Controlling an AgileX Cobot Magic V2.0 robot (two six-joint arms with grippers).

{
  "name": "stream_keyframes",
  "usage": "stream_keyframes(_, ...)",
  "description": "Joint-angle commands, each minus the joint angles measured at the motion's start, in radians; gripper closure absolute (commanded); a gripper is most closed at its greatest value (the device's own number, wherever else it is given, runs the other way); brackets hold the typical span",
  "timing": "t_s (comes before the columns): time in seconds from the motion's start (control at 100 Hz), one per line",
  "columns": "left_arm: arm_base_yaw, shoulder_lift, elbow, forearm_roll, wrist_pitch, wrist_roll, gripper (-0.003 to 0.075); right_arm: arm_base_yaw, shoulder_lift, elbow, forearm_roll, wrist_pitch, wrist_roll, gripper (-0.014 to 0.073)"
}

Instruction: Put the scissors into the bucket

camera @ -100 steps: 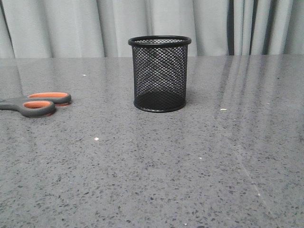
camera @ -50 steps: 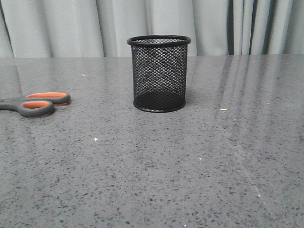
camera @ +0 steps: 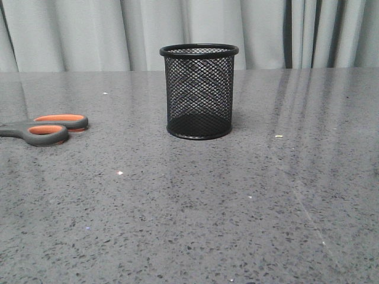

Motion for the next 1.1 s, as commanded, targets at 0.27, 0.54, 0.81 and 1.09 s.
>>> stream_keyframes(0.27, 0.003, 0.225, -0.191, -0.012, 0.244, 0.050, 0.0738, -0.006, 0.235, -0.246, -0.004, 0.267, -0.099, 0.0637)
stream_keyframes(0.54, 0.003, 0.243, -0.205, -0.012, 0.291, 0.121, 0.0567, -0.003, 0.302, -0.303, 0.043, 0.331, -0.136, 0.0309)
stream_keyframes(0.81, 0.003, 0.247, -0.212, -0.012, 0.329, 0.175, 0.0358, -0.003, 0.302, -0.307, 0.047, 0.331, -0.136, 0.0167)
stream_keyframes(1.09, 0.003, 0.356, -0.253, -0.012, 0.388, 0.291, 0.0359, -0.003, 0.302, -0.307, 0.061, 0.329, -0.140, 0.0167)
